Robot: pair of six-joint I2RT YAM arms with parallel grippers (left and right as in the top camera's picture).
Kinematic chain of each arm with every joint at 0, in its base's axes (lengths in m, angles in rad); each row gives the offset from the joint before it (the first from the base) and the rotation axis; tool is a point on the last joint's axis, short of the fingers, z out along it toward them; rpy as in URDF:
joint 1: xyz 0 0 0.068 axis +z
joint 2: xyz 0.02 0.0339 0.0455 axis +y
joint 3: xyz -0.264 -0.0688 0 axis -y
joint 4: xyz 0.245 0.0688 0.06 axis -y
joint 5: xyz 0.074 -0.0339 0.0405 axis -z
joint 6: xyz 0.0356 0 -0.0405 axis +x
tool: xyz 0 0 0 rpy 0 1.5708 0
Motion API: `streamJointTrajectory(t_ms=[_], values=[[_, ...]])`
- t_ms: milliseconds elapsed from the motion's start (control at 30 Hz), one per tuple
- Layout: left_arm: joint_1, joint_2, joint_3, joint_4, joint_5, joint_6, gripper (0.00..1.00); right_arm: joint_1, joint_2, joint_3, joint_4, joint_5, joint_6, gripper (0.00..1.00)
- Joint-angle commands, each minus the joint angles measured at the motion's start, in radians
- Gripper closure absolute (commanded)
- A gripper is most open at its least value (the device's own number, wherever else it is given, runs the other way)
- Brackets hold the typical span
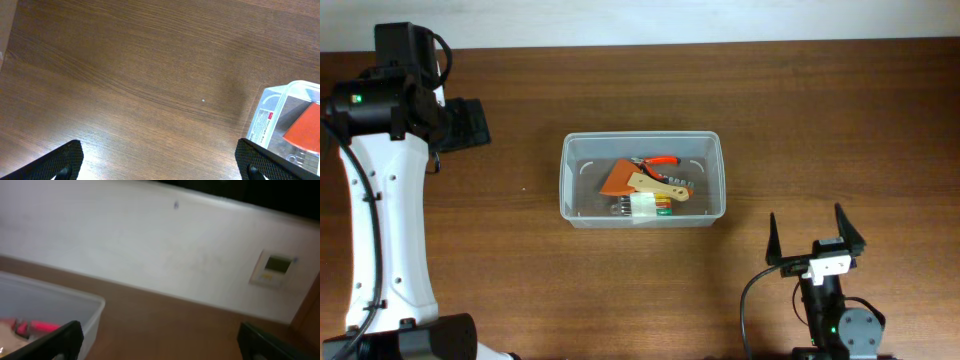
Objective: Pack container
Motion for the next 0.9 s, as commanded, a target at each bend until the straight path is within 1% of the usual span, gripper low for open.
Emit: streamJointTrajectory(t_ms=[0, 333, 867], values=[[0.002, -0.013, 0.014, 0.002, -0.01, 0.006, 0.01, -0.005, -0.011, -0.005, -0.037, 0.011, 0.004, 0.01], [0.002, -0.013, 0.014, 0.002, -0.01, 0.006, 0.01, -0.005, -0.011, -0.005, -0.187, 0.013, 0.004, 0.01], [0.002, -0.013, 0.014, 0.002, -0.01, 0.006, 0.01, -0.003, -0.01, -0.005, -0.183, 0.015, 0.004, 0.01]])
